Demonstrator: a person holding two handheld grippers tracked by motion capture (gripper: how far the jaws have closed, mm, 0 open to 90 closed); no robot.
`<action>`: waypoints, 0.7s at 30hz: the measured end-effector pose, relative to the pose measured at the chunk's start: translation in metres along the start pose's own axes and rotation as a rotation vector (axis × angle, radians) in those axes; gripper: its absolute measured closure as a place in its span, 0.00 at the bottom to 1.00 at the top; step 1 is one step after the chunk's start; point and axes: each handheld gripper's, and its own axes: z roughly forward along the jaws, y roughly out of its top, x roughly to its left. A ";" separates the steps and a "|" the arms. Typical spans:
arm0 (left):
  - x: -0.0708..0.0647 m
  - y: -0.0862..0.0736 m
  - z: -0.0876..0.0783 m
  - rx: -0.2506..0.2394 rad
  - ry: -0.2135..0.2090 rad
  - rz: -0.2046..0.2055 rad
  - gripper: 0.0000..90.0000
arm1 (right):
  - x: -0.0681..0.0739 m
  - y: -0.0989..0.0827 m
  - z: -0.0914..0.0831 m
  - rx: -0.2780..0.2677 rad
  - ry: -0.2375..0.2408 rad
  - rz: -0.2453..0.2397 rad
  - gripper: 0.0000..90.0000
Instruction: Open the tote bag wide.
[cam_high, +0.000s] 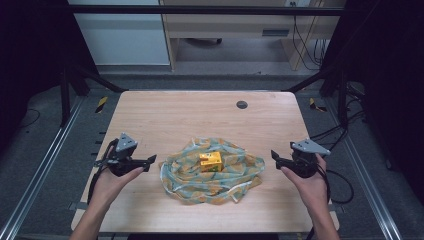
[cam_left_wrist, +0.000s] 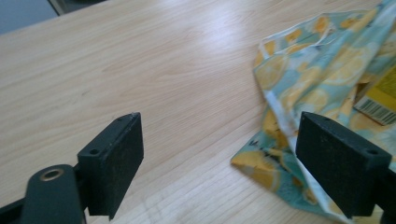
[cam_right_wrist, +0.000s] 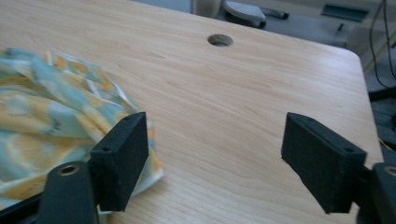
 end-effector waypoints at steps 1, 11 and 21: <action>0.003 -0.003 0.000 0.003 0.005 -0.011 0.16 | -0.002 -0.002 0.000 0.005 -0.008 0.009 0.23; 0.024 -0.024 0.006 0.006 0.036 -0.090 0.13 | -0.019 -0.024 0.007 0.057 -0.044 0.071 0.17; 0.027 -0.047 0.009 0.027 0.066 -0.082 0.09 | -0.012 -0.044 0.016 0.109 0.001 0.082 0.08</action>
